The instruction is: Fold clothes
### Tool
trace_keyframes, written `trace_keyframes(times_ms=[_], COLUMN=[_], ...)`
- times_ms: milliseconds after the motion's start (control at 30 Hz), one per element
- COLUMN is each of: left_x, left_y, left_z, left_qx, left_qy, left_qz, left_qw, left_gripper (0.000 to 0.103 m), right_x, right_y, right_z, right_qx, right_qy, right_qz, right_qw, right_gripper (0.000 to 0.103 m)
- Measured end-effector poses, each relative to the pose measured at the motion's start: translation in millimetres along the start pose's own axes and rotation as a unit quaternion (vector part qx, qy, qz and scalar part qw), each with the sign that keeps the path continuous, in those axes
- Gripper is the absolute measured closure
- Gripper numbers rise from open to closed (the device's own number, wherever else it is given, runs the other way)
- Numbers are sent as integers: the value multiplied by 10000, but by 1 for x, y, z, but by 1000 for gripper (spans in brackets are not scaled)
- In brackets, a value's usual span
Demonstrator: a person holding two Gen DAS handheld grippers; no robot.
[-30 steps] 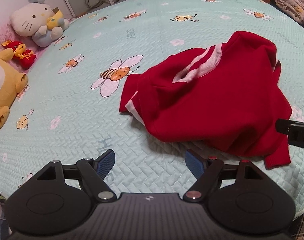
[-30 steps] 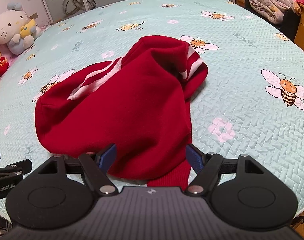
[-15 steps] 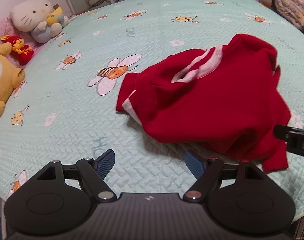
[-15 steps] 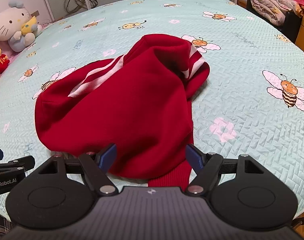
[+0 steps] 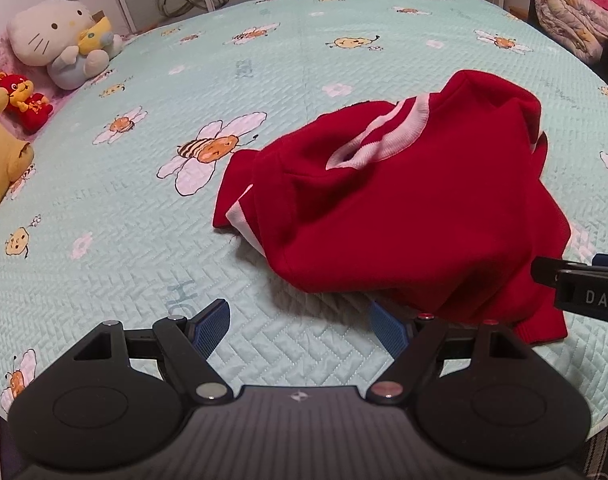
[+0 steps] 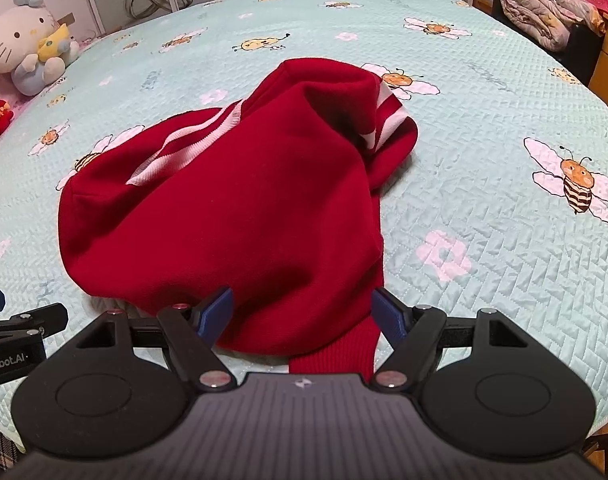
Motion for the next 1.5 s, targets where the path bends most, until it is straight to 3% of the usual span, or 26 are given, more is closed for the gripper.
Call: trace_keyframes(times_ms=[933, 1100, 1300, 1400, 1500], left_x=[-1, 1, -4, -3, 6], left_y=[4, 12, 28, 41, 62], left_z=[-24, -26, -20, -9, -8], left_qx=[-186, -424, -993, -1256, -1255], left_qy=[270, 199, -44, -511, -1036], left_qz=[-21, 79, 138, 228, 584], left_qw=[9995, 9989, 9950, 9905, 9849], left_gripper=[22, 22, 23, 23, 21], right_x=[7, 8, 19, 30, 43], right_y=[-5, -14, -24, -30, -38], right_z=[-20, -23, -7, -9, -17], right_qx=[8, 47, 729, 873, 856], right_qy=[164, 149, -470, -869, -1208], right_qz=[-25, -153, -321, -269, -183], right_qw=[9999, 9998, 9957, 9920, 9888], right_gripper=[28, 28, 28, 27, 27])
Point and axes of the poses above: each gripper's, at about its wrist camera, not at the fingertips, and z roughly against the way its jaws point, y to its left, x to its top, the point moved 8 cm from there along -z, roughly the way its jaws point, and after that the axes turned 2 degrees about z, right-handed, at the moved point
